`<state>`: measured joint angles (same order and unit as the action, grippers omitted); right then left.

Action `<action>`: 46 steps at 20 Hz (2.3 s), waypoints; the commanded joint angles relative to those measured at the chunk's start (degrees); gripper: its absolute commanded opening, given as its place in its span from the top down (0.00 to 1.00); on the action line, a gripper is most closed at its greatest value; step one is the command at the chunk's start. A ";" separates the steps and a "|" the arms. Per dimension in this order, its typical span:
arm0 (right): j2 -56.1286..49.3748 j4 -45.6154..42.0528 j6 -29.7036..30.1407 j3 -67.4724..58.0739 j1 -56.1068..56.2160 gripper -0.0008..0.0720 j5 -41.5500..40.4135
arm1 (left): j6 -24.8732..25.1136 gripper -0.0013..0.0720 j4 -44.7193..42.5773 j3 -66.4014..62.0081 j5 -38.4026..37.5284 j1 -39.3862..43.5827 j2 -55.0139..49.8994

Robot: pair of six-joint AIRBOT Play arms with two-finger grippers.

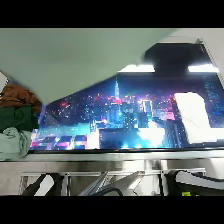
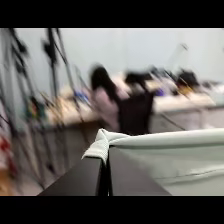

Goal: Fold the shirts.

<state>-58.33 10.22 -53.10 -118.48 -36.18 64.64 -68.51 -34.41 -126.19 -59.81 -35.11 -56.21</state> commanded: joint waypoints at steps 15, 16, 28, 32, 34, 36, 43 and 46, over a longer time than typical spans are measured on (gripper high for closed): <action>-2.34 -36.63 2.12 36.17 30.08 0.96 -10.36 | 6.93 0.97 -13.66 22.71 -12.02 29.59 -20.15; -5.53 -38.49 2.14 40.30 32.09 0.96 -15.17 | 6.97 0.97 -18.82 26.05 -8.68 32.33 -23.78; -31.67 -33.55 8.63 40.46 32.76 0.95 -35.87 | 3.43 0.96 -25.46 7.96 -6.05 32.52 -64.43; -26.34 -33.62 8.37 37.57 27.67 0.49 -19.58 | -3.61 0.03 -25.49 8.48 -15.34 30.08 -58.49; -22.67 -35.65 6.05 37.59 22.77 0.49 -10.14 | -5.38 0.03 -25.51 13.09 -20.28 26.86 -52.41; -19.58 -38.25 4.31 37.81 17.09 0.49 -1.31 | -7.21 0.03 -25.90 19.56 -26.08 23.08 -46.45; -15.15 -40.04 5.62 47.58 4.20 0.49 9.60 | -6.25 0.18 -26.05 67.23 -23.61 12.37 -23.56; -15.19 -40.00 7.74 49.75 4.22 0.49 9.29 | -4.04 0.18 -25.88 82.53 -14.38 11.28 -18.56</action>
<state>-73.95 -29.61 -47.03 -71.18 -30.57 72.12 -74.48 -60.45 -58.59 -81.30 -22.04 -80.42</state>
